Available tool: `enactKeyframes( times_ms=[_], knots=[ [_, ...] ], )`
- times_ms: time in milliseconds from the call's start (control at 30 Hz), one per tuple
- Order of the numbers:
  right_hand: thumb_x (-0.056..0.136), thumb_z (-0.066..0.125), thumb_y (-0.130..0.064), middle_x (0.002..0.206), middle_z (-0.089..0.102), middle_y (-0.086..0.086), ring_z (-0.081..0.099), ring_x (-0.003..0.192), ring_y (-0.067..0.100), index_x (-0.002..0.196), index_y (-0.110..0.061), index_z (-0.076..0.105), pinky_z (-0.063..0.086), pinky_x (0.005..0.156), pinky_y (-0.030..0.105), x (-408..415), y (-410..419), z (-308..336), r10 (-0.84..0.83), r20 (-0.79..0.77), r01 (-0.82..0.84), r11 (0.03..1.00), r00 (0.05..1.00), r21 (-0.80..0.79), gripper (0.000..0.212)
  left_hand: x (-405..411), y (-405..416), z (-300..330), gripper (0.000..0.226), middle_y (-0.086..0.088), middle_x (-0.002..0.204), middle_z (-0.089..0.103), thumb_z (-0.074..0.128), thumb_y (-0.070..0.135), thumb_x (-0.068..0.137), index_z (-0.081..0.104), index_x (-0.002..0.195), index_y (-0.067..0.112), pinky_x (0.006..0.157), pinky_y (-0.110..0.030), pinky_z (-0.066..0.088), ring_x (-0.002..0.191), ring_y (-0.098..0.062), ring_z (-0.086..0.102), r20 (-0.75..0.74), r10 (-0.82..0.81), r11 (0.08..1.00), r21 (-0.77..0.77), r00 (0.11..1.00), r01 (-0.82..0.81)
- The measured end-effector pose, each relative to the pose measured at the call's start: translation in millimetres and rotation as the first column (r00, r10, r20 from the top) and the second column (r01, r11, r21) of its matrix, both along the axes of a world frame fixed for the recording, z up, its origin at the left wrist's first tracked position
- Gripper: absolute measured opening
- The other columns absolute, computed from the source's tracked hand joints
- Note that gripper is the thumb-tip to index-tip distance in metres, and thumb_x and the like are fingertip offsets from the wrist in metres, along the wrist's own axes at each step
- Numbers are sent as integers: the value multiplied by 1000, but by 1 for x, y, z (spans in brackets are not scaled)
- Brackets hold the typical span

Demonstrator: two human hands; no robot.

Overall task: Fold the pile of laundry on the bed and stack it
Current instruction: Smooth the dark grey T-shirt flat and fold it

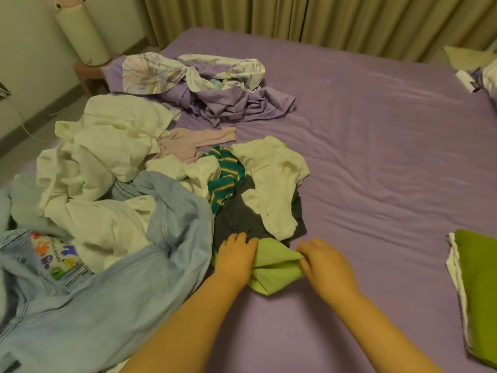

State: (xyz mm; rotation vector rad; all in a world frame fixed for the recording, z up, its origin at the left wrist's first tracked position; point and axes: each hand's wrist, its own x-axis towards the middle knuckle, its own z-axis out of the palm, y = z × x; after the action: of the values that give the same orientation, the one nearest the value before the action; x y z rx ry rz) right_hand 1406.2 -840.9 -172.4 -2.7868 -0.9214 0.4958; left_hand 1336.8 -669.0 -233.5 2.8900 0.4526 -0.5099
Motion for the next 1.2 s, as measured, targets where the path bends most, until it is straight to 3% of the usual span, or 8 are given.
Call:
enactKeyframes(
  times_ms=[167,267,433,567,800,933,1100,1200],
  knots=[
    [98,44,-28,111,55,2,55,103,22,114,-25,60,43,76,31,-7,-19,5,-68,-90,69,998,994,12,24,-2,23,12,42,-14,128,48,44,-1,93,48,133,10,93,-33,42,113,-30,51,74,210,970,-144,975,-198],
    [96,49,-24,109,58,6,57,101,25,113,-20,64,45,81,33,-13,-25,14,-101,-173,119,988,980,95,24,12,35,56,35,-16,123,61,50,-1,93,60,125,6,95,-36,46,111,-32,57,72,440,833,-406,895,-377],
    [92,57,-19,110,64,3,59,99,18,121,-18,63,43,83,19,-19,-18,53,-81,-244,157,938,966,311,29,24,32,184,15,-13,98,70,61,5,91,70,102,5,76,-23,54,81,-15,65,184,465,619,-767,866,-169],
    [89,63,-16,94,59,-6,57,75,3,134,-15,49,40,66,2,-15,-10,121,-115,-268,258,763,956,593,47,22,3,294,10,3,85,71,60,21,93,69,90,22,62,-13,51,74,-3,65,288,433,519,-854,854,24],
    [94,57,-26,102,53,-25,52,90,-21,133,-24,46,42,71,1,-32,-52,279,-116,-166,200,424,979,883,41,0,-69,436,4,0,88,69,65,19,89,69,90,19,75,-30,53,88,-17,63,286,669,314,-945,686,88],
    [92,58,-32,108,58,-18,57,102,-2,124,-36,46,49,83,18,-56,-95,364,-45,-123,131,315,991,940,34,-26,-117,487,21,-2,103,66,64,17,90,63,111,18,66,-25,52,90,-12,62,355,600,378,-916,718,136],
    [91,61,-21,97,67,-10,63,93,5,106,-24,62,51,78,21,-77,-149,419,30,-26,4,576,999,817,15,-62,-158,537,33,0,116,61,59,18,93,58,124,29,87,-33,52,105,-16,59,532,478,516,-814,699,267],
    [94,56,-19,92,70,-7,66,88,8,94,-23,66,51,72,17,-84,-182,434,29,-17,0,526,999,851,11,-81,-169,558,44,2,102,63,59,15,93,50,133,33,76,-23,52,94,-9,62,607,434,551,-763,666,337]
  ],
)
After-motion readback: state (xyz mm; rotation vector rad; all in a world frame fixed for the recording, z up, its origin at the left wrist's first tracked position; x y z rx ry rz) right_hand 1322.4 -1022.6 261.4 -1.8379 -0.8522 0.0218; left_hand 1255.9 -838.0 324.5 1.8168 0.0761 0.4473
